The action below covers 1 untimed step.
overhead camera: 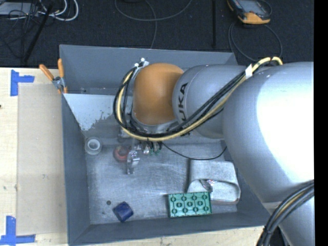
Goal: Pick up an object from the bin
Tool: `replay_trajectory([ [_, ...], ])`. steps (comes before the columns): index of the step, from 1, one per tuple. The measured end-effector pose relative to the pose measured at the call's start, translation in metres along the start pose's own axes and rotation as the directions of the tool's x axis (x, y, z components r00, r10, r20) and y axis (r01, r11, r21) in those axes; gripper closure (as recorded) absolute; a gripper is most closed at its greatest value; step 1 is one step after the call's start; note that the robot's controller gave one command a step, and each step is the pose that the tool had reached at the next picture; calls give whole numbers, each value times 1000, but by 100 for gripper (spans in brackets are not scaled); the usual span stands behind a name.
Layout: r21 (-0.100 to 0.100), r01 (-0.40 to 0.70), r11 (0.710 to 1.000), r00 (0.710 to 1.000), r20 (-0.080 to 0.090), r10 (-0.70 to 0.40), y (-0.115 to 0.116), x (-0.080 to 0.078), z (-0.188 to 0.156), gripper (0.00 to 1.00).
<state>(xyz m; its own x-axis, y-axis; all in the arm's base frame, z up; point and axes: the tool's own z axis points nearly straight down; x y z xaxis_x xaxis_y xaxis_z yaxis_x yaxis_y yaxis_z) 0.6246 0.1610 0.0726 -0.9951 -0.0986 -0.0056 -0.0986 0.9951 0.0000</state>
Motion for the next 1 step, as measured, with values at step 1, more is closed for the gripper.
replay_trajectory([
  [1, -2, -5, 1000, 1000, 1, 5, 0, -1, -2, 100],
])
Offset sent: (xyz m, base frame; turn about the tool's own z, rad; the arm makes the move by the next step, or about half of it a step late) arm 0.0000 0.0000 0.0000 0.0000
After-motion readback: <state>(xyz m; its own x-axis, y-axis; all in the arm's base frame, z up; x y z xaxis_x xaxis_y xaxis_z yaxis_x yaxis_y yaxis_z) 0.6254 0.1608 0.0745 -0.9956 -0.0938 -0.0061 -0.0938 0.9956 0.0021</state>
